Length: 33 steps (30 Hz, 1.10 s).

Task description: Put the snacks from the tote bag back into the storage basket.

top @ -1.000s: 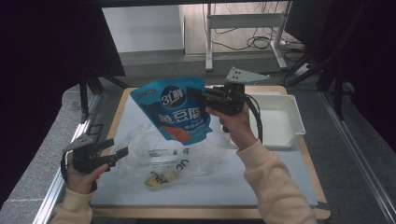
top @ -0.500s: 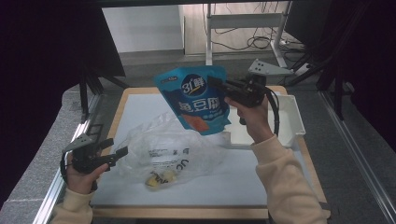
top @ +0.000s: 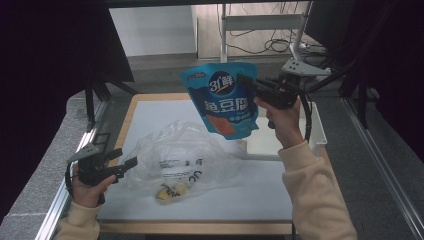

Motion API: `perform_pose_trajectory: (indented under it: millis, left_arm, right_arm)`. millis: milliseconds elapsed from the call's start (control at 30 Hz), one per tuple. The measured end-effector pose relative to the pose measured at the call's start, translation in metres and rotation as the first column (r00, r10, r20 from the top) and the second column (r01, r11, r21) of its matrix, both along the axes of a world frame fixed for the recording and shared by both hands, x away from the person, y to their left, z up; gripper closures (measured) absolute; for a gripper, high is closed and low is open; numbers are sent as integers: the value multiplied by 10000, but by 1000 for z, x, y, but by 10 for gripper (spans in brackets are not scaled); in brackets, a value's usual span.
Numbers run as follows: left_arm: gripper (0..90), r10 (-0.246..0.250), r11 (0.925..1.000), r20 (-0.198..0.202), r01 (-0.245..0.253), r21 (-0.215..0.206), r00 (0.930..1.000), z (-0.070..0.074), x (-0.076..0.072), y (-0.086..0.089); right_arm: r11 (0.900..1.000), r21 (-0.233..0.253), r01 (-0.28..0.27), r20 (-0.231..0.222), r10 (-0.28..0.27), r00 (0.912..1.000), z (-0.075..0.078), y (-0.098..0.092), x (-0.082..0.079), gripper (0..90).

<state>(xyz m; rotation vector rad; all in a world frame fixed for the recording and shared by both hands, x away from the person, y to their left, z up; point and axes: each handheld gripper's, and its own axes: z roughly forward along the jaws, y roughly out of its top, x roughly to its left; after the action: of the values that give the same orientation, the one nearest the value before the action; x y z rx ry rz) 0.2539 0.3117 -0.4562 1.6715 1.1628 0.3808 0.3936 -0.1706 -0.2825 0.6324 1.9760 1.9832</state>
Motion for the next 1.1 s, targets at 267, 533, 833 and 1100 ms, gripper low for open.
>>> perform_pose_trajectory:
  millis: [267, 533, 833, 1100]
  left_arm:
    - [201, -10, 10000, -29, 10, 70, 10000, -1, 1, -1]
    - [201, -36, 9999, -52, 37, 114, 10000, -2, 1, -3]
    - [201, -37, 9998, -74, 38, 182, 10000, -2, 1, -4]
    - [200, -67, 9997, -87, 69, 220, 9999, -3, 2, -5]
  right_arm:
    - [9990, 8, 439, 6, -439, 9990, 2, -15, 5, 890]
    - [9964, -66, 849, -51, -850, 9964, 0, -28, 10, 890]
    - [9937, 35, 1123, -69, -1123, 9936, 0, -40, 16, 890]
    - [9906, -9, 1370, -87, -1370, 9905, -1, -47, 19, 890]
